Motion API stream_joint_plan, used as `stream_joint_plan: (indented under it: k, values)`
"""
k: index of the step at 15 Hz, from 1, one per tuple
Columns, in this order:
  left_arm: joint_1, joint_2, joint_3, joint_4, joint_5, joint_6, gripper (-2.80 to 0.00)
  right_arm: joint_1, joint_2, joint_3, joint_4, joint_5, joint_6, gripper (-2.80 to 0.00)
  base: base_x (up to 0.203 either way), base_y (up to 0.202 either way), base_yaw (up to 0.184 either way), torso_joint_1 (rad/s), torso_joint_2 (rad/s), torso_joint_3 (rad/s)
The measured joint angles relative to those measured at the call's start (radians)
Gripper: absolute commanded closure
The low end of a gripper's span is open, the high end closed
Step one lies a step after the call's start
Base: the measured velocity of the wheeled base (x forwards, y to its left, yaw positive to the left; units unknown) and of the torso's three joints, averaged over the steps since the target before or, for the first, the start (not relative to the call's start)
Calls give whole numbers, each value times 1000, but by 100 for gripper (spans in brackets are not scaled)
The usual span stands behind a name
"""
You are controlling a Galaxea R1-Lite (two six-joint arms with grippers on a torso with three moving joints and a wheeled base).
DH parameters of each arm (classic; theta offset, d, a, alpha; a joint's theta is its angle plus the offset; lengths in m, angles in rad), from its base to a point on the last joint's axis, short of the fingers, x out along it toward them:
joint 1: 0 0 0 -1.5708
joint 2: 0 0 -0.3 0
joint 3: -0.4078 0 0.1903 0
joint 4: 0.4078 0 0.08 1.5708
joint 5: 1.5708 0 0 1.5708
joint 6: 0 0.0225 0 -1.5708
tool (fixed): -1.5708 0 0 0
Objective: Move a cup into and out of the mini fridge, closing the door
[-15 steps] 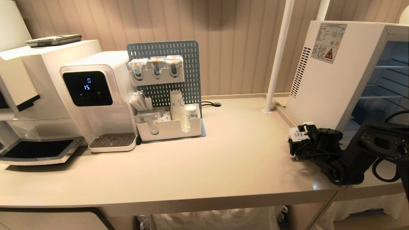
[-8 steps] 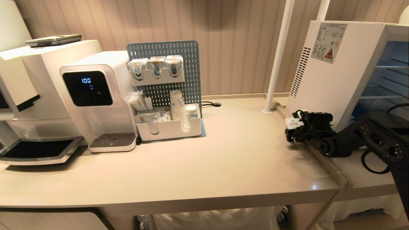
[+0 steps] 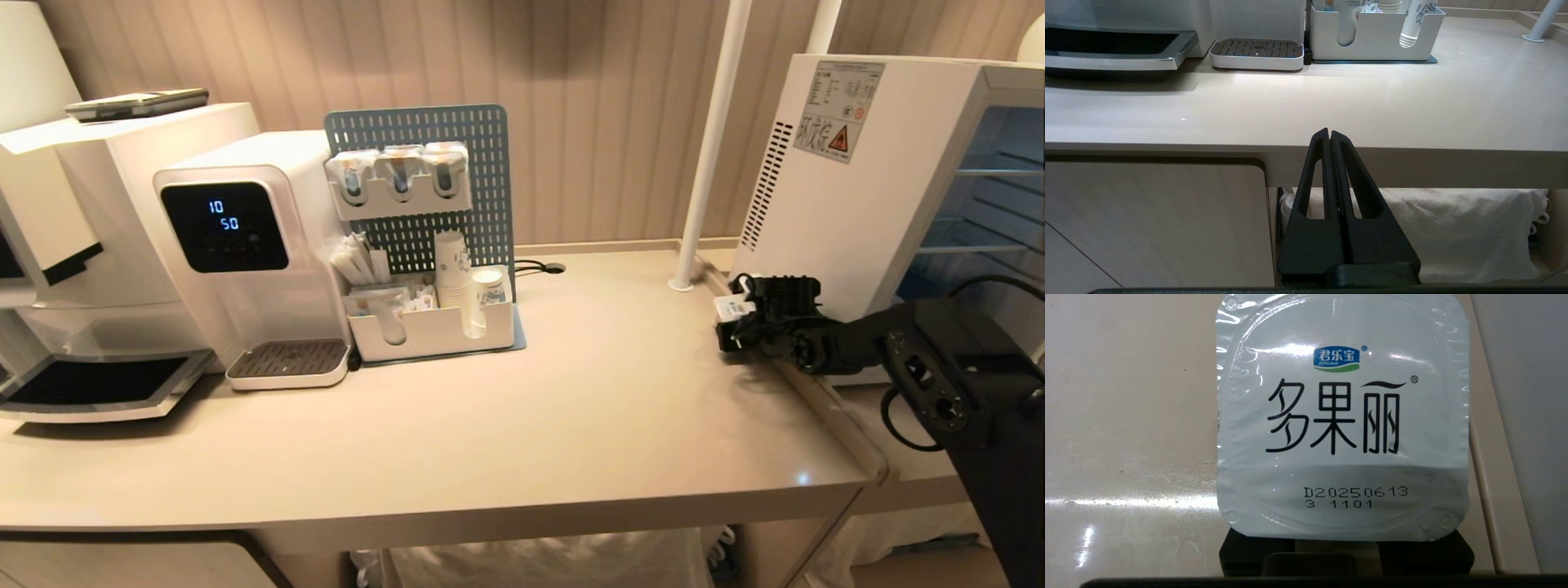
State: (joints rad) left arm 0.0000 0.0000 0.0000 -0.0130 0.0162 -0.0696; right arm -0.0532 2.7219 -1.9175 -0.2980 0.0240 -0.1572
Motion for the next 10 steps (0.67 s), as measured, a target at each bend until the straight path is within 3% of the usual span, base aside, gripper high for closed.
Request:
stream_joint_plan:
  k: [10]
  values:
    - [0,0,0,0,0,-2,0,46,58,-39,30,8,0,0,0,0,0,0,0,0]
